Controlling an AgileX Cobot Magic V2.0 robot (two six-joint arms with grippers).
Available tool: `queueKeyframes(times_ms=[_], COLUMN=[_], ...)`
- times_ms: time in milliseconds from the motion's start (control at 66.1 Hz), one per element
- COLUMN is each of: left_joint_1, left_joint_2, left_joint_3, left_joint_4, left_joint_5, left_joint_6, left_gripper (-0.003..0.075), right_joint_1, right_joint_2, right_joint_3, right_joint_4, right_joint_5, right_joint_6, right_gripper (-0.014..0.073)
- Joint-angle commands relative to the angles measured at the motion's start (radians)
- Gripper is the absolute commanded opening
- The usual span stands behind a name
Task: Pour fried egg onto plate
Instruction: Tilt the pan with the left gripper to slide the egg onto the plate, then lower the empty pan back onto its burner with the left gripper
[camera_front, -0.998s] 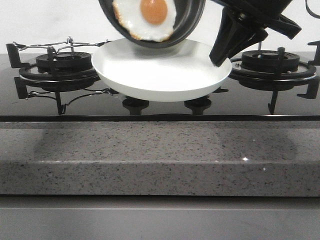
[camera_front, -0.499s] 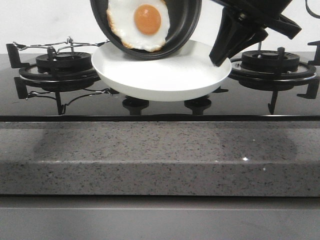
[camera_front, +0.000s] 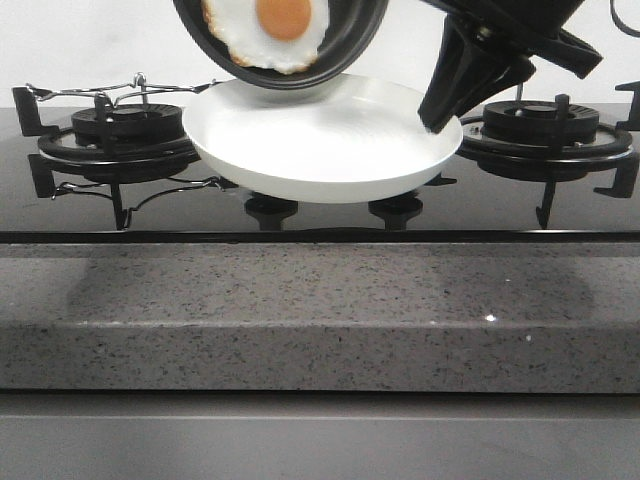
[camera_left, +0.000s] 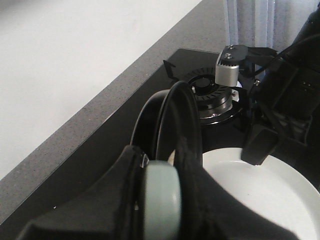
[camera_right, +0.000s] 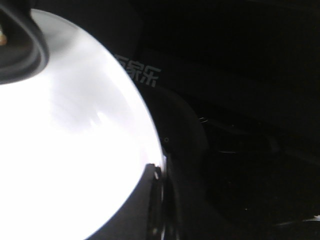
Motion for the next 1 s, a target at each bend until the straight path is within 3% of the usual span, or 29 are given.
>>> queueKeyframes(times_ms=[0,408,560,802,983], left_joint_1=[-0.008,-0.008,0.018,0.238,0.438], left_joint_2=[-0.045,-0.045,-0.045,-0.035,0.043], left_joint_3=[-0.037,-0.037,-0.037,-0.037,-0.037], left_joint_4=[-0.071,-0.09,-0.167,-0.295,-0.374], left_joint_5=[-0.06,-0.058,-0.075,-0.079,0.055], left_joint_6=[0.028,0.043,0.039,-0.159,-0.331], left_gripper=[-0.002,-0.002,-0.002,-0.002,-0.002], right_joint_1=[0.0,0.0,0.0,0.0,0.0], right_joint_2=[-0.039,-0.039,-0.039,-0.036,-0.035], right_joint_3=[-0.025,-0.025,-0.025,-0.025,-0.025], right_joint_4=[0.023,0.023,0.023,0.023,0.023], right_joint_5=[-0.035,-0.035,-0.035,-0.035,-0.035], right_joint_6=[-0.005,-0.005,-0.005,-0.005,-0.005], right_gripper=[-0.0068,-0.0068,-0.0068,-0.0068,-0.0068])
